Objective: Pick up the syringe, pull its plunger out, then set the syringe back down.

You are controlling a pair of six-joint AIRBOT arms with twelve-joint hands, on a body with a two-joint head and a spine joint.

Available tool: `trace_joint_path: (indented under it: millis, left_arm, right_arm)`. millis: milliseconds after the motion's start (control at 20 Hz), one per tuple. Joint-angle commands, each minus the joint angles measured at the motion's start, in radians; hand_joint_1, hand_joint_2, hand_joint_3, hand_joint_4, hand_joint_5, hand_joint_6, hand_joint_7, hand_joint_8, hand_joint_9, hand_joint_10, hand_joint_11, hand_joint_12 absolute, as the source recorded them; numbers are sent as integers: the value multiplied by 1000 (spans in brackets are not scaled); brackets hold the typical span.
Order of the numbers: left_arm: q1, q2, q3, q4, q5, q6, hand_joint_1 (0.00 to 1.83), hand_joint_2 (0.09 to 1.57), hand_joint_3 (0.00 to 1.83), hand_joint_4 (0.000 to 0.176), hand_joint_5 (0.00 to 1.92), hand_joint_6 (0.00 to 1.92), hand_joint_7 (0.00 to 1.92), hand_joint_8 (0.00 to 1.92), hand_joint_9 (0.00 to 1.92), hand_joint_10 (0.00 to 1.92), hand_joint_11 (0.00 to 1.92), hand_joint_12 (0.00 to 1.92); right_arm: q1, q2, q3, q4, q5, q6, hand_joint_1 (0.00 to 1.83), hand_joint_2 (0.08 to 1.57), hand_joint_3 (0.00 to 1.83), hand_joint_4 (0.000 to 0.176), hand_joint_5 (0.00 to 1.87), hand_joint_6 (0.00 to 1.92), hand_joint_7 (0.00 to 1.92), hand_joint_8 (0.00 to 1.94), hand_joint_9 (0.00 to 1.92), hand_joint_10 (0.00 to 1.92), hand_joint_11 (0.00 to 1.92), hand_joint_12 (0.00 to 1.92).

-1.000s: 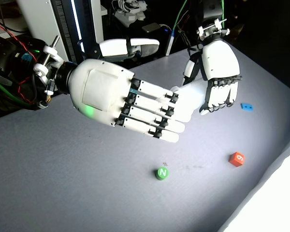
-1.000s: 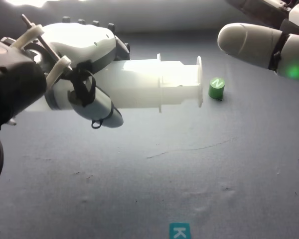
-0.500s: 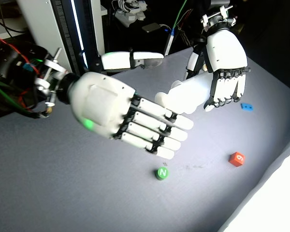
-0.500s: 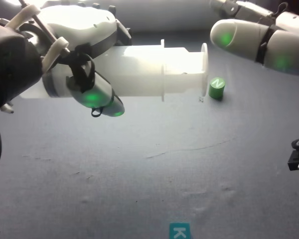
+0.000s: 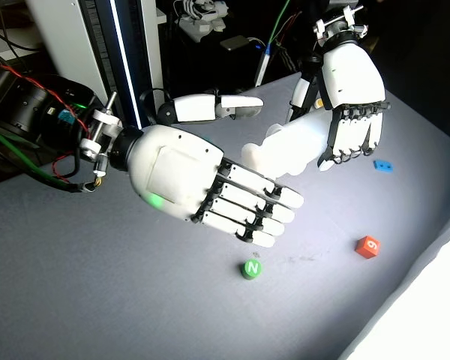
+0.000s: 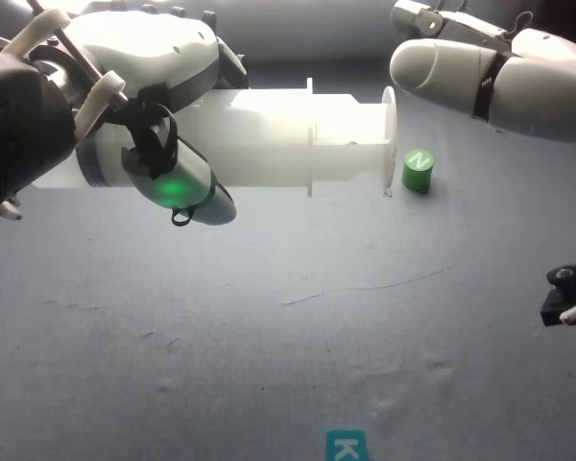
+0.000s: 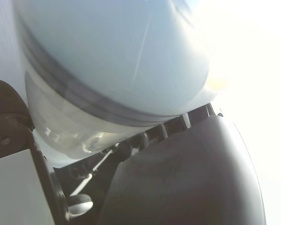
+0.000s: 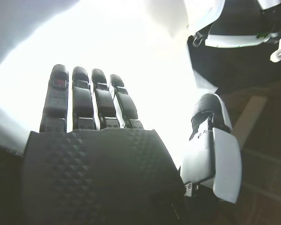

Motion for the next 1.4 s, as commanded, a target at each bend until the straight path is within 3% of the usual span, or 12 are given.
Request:
trace_joint_path:
  millis: [0,200,250,450,500,550,600,650,850,950,1100,1350]
  left_arm:
    - [-21,3,0,50,-18,0,1276,1075,0,0,1140,546,1036,1118,921,1001,471,1399]
    - [-26,3,0,38,-18,0,1261,1082,0,0,1119,595,1017,1135,898,956,438,1407]
    - [-27,3,0,36,-18,0,1354,1103,0,0,1055,657,995,1102,864,1230,437,1420]
    - [-34,3,0,25,-18,-1,1279,1075,0,0,1166,477,1026,1155,926,1034,471,1408]
    - [-39,3,0,24,-18,-1,1357,1104,1,0,1079,572,984,1152,866,1254,453,1420]
    - [-44,3,0,24,-18,-1,1357,1104,1,0,1079,572,984,1152,866,1254,453,1420]
    - [-47,3,-1,22,-19,-1,1373,1118,0,0,1030,707,954,1177,833,1286,443,1405]
    - [-48,3,-3,19,-23,-1,1292,1080,0,0,1153,530,1020,1121,911,1028,496,1357]
    - [-53,3,-6,15,-24,-1,1373,1124,0,0,1027,666,945,1179,828,1348,461,1415]
    - [-55,3,-7,15,-24,-1,1378,1107,1,0,1039,688,989,1111,853,1273,441,1396]
    - [-56,3,-7,15,-27,0,1282,1066,0,0,1202,418,1033,1138,927,1000,466,1417]
    - [-56,3,-6,15,-29,3,1376,1105,1,0,1039,720,991,1090,856,1261,432,1396]
  right_arm:
    - [15,6,2,-18,91,12,0,1031,0,0,0,0,0,0,0,0,0,0]
    - [33,19,7,-25,22,28,0,1031,0,0,0,0,0,0,0,0,0,0]
    - [34,19,14,-50,24,29,0,1029,0,0,0,0,0,0,0,0,0,0]
    - [14,15,31,-134,45,28,0,1043,3,0,0,0,0,0,0,0,0,0]
    - [9,13,31,-145,57,28,117,1072,12,0,0,0,0,0,0,0,0,0]
    - [5,11,31,-152,69,28,117,1072,12,0,0,0,0,0,0,0,0,0]
    - [2,10,31,-154,74,29,354,1102,17,0,35,12,53,18,25,9,0,0]
    - [-2,9,31,-154,80,33,424,1103,14,0,42,12,67,19,34,11,0,0]
    - [-27,2,36,-180,128,29,549,1124,15,0,30,2,51,3,32,5,0,0]
    - [-20,2,35,-171,130,31,641,1125,12,0,59,7,72,6,54,9,42,24]
    - [-20,-2,35,-142,131,38,710,1117,5,0,55,4,61,3,39,2,26,24]
    - [-16,-23,35,-69,122,68,749,1103,0,0,47,5,60,3,56,7,36,44]
